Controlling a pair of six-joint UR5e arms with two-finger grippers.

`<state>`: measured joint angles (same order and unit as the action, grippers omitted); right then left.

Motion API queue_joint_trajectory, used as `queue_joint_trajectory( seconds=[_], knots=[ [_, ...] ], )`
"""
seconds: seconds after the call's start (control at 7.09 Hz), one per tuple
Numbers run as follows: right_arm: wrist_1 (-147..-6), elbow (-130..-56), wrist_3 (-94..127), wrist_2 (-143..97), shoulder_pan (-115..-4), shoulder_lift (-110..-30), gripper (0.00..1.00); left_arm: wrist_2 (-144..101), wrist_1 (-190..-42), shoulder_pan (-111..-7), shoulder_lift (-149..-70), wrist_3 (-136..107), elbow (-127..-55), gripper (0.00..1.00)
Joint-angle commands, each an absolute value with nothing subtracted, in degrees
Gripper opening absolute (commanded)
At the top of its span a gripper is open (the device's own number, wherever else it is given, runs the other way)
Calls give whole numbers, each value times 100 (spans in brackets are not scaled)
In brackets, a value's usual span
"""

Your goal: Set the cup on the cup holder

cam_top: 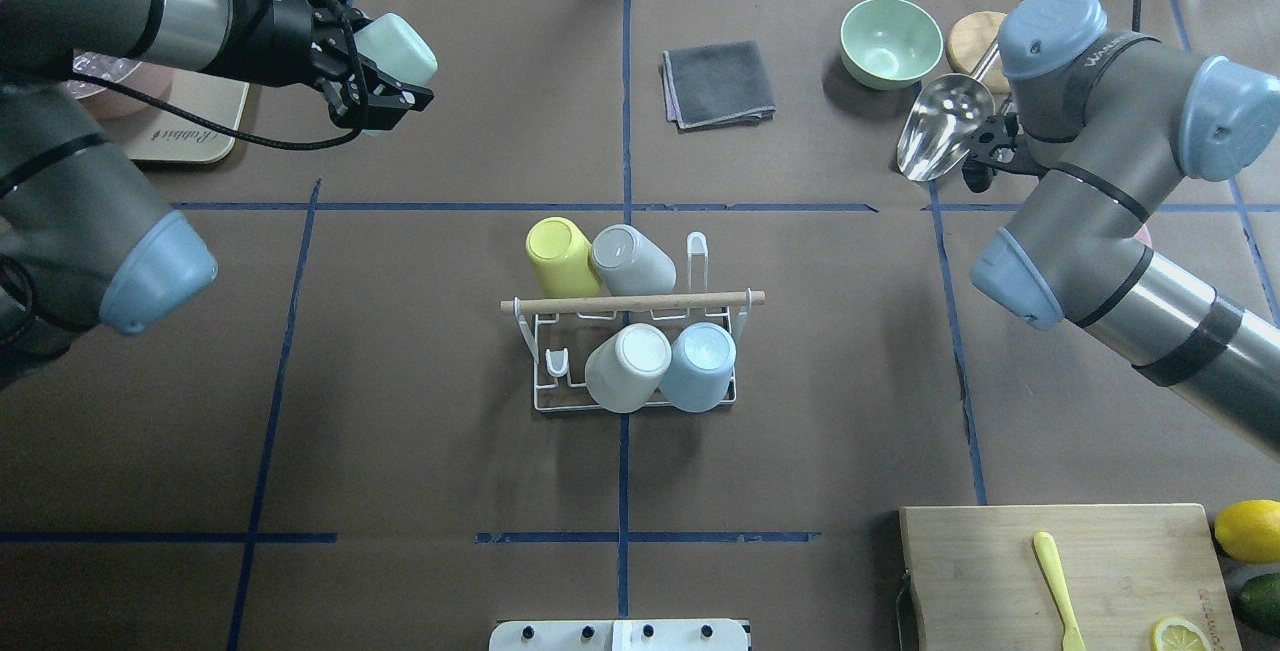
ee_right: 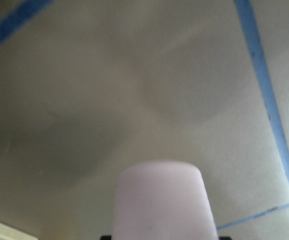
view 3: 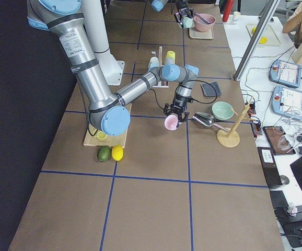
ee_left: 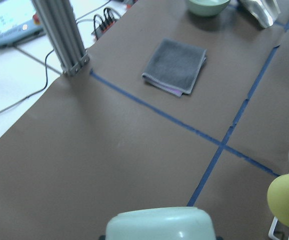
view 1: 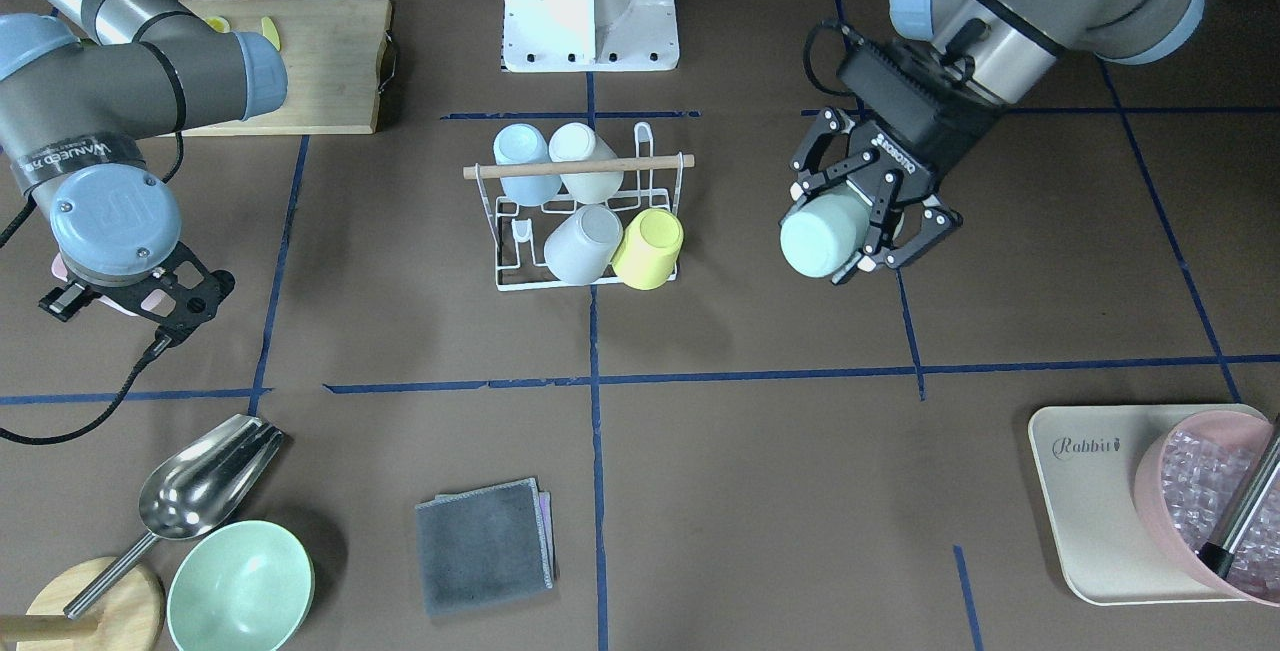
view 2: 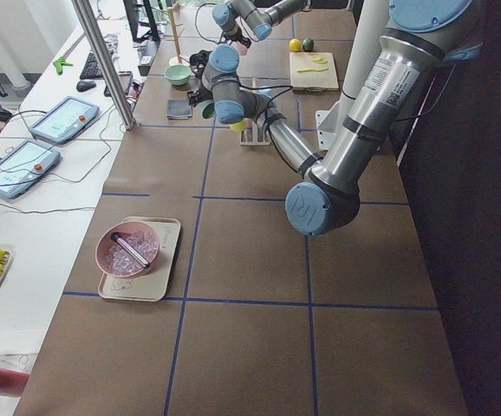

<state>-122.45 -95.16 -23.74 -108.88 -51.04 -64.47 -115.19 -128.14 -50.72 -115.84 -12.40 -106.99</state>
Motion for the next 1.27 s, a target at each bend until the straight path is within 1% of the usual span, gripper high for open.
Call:
queue_joint_trajectory(
  seconds=[0.0, 0.28, 0.42, 0.56, 0.85, 0.99, 1.13],
  knots=[
    [-10555, -9545, -2119, -12097, -5220, -6468, 1, -10272, -13987, -4450, -10928, -1783, -11528, 4],
    [-9017, -9431, -1577, -13344, -5387, -6495, 1, -9156, -14763, -3678, -10531, -1845, -12065, 4],
    [-7721, -9352, -868, -13551, -5440, -6504, 1, -8358, -15375, -3100, -10434, -1837, -12120, 4],
    [-6151, -8951, -235, -13561, -5432, -6487, 1, -7810, -16016, -2598, -10302, -1785, -12111, 4],
    [-2985, -7958, 1328, -13440, -5344, -6364, 1, -7489, -17055, -2155, -10109, -1758, -12006, 4],
    [-2109, -7919, 1928, -13169, -5326, -6302, 1, -7488, -17442, -2136, -10081, -1279, -11893, 4],
    [-1318, -7928, 2525, -12888, -5291, -6223, 1, -7488, -17873, -2092, -10125, -1005, -11544, 4]
  ],
)
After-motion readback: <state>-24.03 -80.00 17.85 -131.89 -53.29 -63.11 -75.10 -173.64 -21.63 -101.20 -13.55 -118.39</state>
